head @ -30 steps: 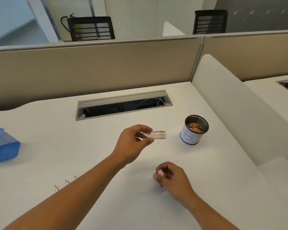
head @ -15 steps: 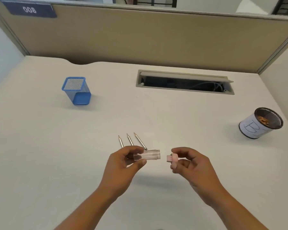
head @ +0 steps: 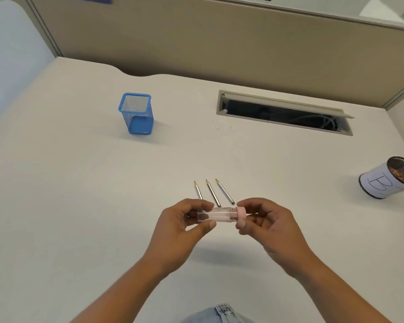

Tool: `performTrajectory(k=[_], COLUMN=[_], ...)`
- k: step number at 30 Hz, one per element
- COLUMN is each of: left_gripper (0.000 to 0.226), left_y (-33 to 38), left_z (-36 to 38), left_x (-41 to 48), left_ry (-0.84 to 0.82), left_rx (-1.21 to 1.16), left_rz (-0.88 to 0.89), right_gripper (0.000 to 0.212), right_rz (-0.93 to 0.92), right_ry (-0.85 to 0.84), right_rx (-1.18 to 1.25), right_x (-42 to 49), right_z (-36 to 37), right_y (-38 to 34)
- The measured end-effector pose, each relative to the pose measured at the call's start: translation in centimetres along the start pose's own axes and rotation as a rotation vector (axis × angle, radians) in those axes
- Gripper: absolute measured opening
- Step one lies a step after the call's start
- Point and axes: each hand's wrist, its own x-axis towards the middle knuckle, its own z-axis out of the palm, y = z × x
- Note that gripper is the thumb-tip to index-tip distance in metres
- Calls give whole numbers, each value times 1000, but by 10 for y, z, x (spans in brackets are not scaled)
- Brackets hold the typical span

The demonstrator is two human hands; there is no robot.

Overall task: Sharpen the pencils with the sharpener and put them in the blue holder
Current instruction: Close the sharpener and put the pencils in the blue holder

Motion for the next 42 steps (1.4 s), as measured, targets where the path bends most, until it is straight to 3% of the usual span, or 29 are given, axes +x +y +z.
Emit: performTrajectory(k=[9, 14, 29, 33, 42], left_gripper=[29, 30, 24, 22, 25], left_y=[3, 3, 11, 12, 14], left_z=[-4, -2, 3, 3, 4], left_x=[10, 11, 11, 12, 14], left_ry=[-27, -52, -183, -180, -114], left_rx=[30, 26, -9, 51, 106], left_rz=[52, 20, -61, -7, 150], right_gripper=[27, 34, 31, 22, 27], right_rz=[-21, 23, -84, -61, -89], right_ry=[-17, -32, -31, -17, 12], right_rx=[-92, -163, -156, -132, -82], right_x=[4, 7, 0, -2, -1], right_z=[-4, -11, -20, -18, -13], right_y=[-7, -8, -14, -17, -14])
